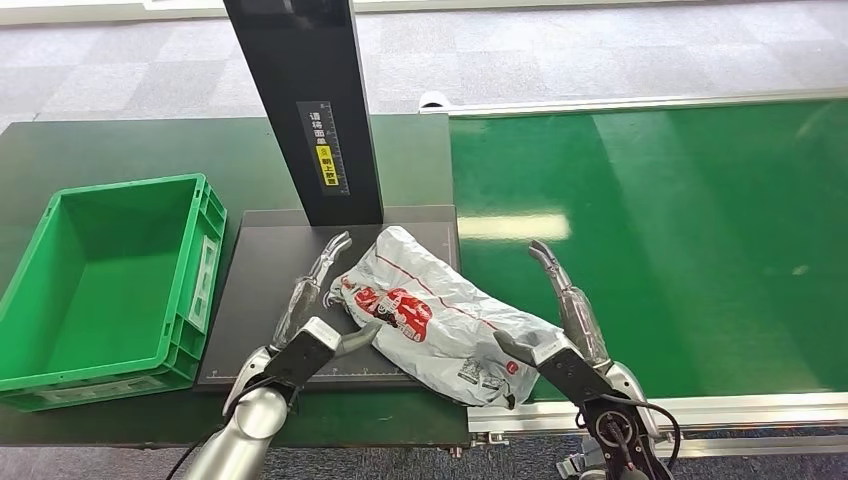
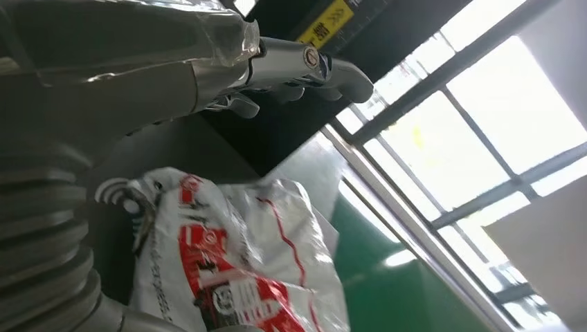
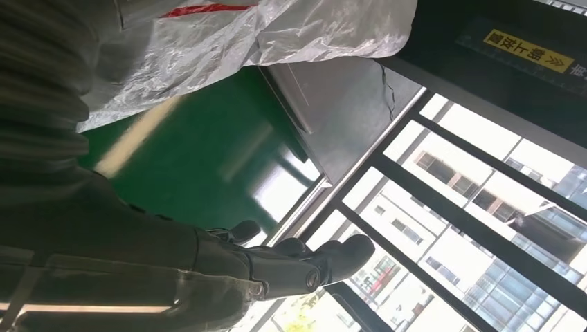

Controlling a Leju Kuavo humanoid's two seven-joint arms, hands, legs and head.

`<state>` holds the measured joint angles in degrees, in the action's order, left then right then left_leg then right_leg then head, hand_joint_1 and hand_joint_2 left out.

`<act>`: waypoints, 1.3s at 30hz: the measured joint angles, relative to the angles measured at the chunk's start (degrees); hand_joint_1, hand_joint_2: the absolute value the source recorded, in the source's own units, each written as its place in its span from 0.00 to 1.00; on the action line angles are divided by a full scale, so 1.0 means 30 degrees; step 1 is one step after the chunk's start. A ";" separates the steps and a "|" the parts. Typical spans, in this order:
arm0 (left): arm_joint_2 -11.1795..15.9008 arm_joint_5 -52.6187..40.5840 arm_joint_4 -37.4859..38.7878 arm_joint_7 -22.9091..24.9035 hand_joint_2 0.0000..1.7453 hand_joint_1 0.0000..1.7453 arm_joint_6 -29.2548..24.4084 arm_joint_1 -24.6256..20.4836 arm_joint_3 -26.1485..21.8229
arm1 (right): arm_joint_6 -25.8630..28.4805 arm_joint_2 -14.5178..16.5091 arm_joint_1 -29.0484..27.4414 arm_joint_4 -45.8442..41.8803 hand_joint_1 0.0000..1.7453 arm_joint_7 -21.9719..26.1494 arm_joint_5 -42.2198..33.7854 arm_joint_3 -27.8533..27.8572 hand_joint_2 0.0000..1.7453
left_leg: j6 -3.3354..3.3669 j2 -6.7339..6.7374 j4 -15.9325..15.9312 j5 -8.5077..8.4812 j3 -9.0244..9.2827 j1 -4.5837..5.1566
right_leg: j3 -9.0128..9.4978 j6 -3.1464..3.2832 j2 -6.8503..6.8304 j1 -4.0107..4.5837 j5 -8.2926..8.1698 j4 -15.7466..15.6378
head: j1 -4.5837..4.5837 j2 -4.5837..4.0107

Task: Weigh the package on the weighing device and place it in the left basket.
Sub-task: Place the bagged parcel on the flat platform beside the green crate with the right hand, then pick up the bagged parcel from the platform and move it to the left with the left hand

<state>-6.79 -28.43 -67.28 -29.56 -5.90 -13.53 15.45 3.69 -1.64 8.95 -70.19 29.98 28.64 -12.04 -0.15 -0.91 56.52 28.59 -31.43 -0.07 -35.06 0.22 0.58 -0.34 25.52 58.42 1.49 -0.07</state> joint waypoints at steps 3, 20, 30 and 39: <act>-0.0005 -0.0839 0.0249 0.0694 1.00 0.00 -0.0983 -0.0175 0.0005 | 0.0000 0.0085 -0.0164 -0.0149 0.00 -0.0013 0.0049 0.0120 1.00 | -0.0001 0.0001 -0.0001 -0.0001 0.0000 -0.0001 | -0.0001 0.0000 0.0003 0.0001 0.0000 0.0001 | -0.0002 0.0000; -0.0878 -0.4266 0.3002 0.4779 1.00 0.00 -0.1943 -0.1848 0.0173 | -0.0193 0.0579 -0.0186 -0.0175 0.00 -0.0231 0.0461 0.0357 1.00 | 0.0000 0.0000 0.0000 -0.0002 -0.0010 0.0002 | -0.0005 0.0000 -0.0001 -0.0002 -0.0001 0.0000 | -0.0004 0.0000; -0.1302 -0.7411 0.6960 0.8326 1.00 0.00 0.1123 -0.3661 0.0496 | -0.0395 0.0932 -0.0285 -0.0173 0.00 -0.0672 0.0984 0.0364 1.00 | 0.0000 -0.0030 -0.0001 -0.0003 0.0007 0.0002 | 0.0038 -0.0011 -0.0022 -0.0003 0.0008 0.0001 | 0.0002 0.0000; -0.1514 -0.9229 0.9082 0.8965 1.00 0.74 0.3686 -0.5104 0.0927 | -0.0430 0.1104 -0.0142 -0.0144 0.00 -0.0887 0.1160 0.0371 1.00 | 0.0071 -0.0243 -0.0013 0.0113 0.0420 0.0019 | 0.0576 -0.0126 -0.0197 -0.0037 0.0193 -0.0010 | -0.0004 0.0000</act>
<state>-11.33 -56.11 -40.03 -2.66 5.16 -28.84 18.23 2.40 1.67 8.53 -70.62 27.32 32.12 -10.93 0.06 -1.64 56.48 28.93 -30.17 -0.01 -33.34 -0.15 -0.01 -0.45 26.10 58.39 1.48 -0.07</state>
